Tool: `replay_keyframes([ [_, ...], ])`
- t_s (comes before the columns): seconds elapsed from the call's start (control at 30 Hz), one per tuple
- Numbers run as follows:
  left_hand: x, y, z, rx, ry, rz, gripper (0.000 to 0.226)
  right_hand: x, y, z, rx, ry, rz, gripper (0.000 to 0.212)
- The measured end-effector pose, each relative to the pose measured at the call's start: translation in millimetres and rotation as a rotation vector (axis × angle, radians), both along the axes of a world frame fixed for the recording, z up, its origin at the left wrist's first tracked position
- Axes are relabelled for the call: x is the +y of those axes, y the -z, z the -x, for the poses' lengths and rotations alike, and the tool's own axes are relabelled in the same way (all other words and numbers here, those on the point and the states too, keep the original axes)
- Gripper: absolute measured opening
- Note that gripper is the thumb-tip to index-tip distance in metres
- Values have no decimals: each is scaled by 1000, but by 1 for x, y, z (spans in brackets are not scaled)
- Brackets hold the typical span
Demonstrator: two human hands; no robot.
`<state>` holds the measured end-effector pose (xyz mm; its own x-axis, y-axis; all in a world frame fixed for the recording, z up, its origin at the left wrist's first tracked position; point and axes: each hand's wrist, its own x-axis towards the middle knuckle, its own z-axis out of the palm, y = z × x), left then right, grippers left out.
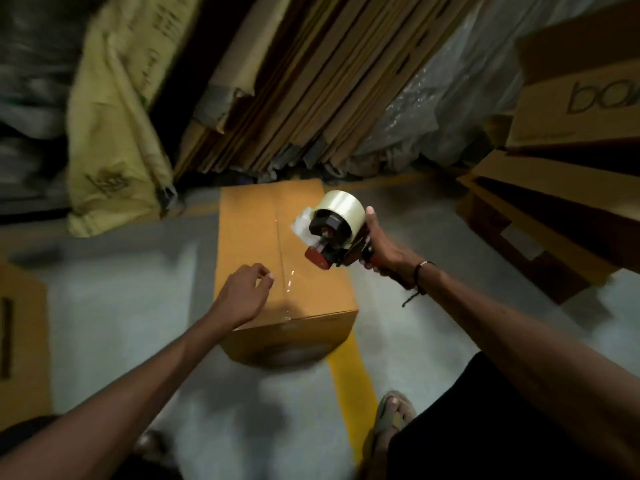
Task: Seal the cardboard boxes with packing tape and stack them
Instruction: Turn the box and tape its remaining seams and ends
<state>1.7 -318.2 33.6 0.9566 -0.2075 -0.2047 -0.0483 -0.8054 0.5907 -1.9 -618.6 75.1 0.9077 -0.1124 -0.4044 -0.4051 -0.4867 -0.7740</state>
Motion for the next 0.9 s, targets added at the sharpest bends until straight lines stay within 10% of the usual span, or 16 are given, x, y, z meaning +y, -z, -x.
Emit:
replay_keyframes([
  [0.17, 13, -15, 28, 612, -532, 758, 36, 55, 5, 40, 26, -201, -222, 114],
  [0.33, 33, -19, 60, 868, -527, 1092, 53, 82, 7, 54, 48, -242, -250, 109],
  [0.67, 40, -23, 74, 780, -659, 1359, 20, 106, 7, 50, -1, -331, -295, 93],
  [0.9, 44, -14, 79, 787, -767, 1536, 40, 113, 1, 49, -28, -352, -289, 88],
])
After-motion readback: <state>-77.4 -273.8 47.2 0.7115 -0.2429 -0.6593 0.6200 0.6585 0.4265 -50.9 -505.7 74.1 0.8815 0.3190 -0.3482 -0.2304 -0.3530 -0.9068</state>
